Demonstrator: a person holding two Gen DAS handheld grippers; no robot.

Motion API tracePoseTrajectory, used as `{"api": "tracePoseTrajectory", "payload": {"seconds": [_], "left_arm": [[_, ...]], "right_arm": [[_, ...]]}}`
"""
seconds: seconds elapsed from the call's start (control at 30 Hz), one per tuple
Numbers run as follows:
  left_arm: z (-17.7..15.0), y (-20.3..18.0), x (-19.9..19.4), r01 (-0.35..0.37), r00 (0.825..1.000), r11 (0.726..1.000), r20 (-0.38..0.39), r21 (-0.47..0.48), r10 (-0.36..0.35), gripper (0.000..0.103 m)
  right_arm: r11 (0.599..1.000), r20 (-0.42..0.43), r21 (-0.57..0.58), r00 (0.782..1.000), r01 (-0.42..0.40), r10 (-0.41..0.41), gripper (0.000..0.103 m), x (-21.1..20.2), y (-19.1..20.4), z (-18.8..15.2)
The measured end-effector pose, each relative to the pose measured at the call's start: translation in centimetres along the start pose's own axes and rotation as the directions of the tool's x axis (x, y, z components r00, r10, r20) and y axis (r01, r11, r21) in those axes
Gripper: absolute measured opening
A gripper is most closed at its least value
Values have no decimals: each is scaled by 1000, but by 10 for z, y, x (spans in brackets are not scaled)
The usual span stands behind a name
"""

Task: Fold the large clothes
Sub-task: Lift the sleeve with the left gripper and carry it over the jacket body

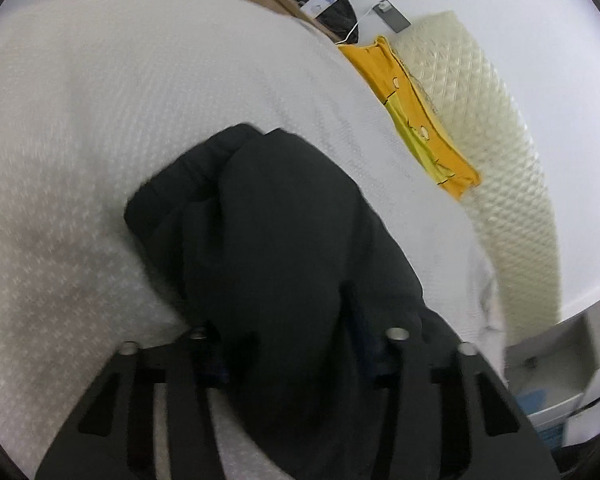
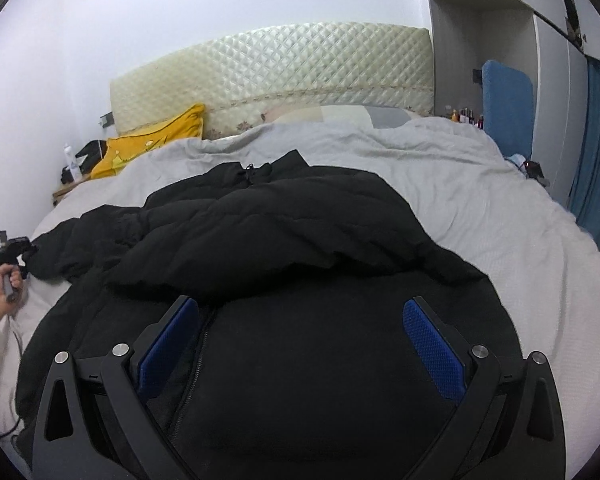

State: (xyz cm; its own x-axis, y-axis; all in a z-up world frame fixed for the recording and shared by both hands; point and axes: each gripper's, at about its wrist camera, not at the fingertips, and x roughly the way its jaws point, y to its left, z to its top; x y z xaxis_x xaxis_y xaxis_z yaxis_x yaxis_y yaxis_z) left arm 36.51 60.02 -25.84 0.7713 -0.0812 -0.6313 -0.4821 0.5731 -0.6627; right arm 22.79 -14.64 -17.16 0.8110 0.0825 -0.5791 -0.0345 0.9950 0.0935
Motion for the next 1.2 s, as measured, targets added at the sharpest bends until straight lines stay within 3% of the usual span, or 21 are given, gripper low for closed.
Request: {"api": "tracePoseTrajectory", "payload": {"seconds": [0.1,0.17,0.5,0.7,0.8,1.2], "left_arm": [[-2,-17,-10,-64,998,997,23,42,63,15],[-2,-31,-23,-100,994,992,41,74,97,9],[7,-97,-88,-171,978,965,150,197,143,6],[-2,-168,-130,-159,974,938,205,309,98,6],[-14,-211,-149,-158,971,909,228,385,72,6],[-89,-350,-195,-27,975,840,200,542,-98,6]], "right_arm": [[1000,6,24,1000,-6,6,103,-4,-7,1],[999,11,50,1000,-16,16,103,-8,-12,2],[993,54,101,997,-62,57,103,-27,-29,12],[993,105,83,992,-85,76,103,-45,-33,16],[991,136,89,987,-99,86,103,-55,-39,18],[987,191,82,974,-137,119,103,-75,-68,25]]}}
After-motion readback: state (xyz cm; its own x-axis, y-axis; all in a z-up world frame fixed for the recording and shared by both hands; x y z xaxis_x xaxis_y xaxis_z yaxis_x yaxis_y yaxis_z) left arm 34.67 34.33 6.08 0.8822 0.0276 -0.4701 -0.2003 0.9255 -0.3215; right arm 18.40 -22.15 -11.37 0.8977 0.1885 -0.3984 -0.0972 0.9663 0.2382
